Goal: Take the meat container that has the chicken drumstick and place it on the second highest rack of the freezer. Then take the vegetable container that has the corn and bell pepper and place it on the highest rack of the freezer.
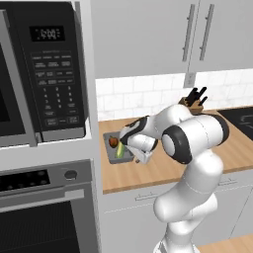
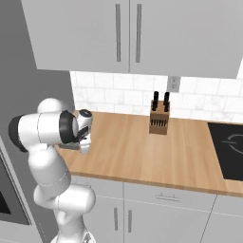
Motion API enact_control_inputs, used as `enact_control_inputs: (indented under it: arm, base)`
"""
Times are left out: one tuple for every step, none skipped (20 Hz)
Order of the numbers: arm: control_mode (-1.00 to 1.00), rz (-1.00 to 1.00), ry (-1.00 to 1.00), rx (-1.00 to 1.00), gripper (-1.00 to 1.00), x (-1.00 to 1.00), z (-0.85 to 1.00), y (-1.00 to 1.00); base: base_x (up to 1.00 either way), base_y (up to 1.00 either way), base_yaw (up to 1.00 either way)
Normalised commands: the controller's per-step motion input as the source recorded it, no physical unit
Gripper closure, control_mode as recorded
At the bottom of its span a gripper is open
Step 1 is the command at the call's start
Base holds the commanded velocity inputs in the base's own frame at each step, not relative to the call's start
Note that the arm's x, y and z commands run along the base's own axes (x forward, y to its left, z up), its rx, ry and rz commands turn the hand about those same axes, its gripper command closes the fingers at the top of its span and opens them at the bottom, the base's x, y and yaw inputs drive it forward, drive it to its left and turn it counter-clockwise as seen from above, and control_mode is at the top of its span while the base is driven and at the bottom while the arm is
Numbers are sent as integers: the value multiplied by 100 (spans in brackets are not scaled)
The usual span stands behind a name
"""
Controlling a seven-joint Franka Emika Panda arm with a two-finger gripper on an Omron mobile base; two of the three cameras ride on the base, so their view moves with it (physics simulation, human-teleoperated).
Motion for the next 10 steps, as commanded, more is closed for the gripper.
enact_control_inputs:
  arm:
    - [-100,1,3,-8,-100,0,-68,20]
    - [-100,3,2,-7,-100,0,-69,8]
    - [-100,4,0,-9,-100,-5,-76,19]
    - [-100,5,0,-9,-100,-8,-81,20]
    - [-100,5,0,-9,-100,-12,-78,26]
    - [-100,6,0,-8,-100,-5,-74,25]
    - [-100,5,0,-10,-100,-5,-75,36]
    - [-100,5,0,-10,-100,-12,-74,33]
    - [-100,6,0,-7,-100,-26,-70,17]
    - [-100,7,0,-5,-100,-36,-67,6]
  base:
    - [0,0,0]
    - [0,0,0]
    - [0,0,0]
    - [0,0,0]
    - [0,0,0]
    - [0,0,0]
    - [0,0,0]
    - [0,0,0]
    - [0,0,0]
    - [0,0,0]
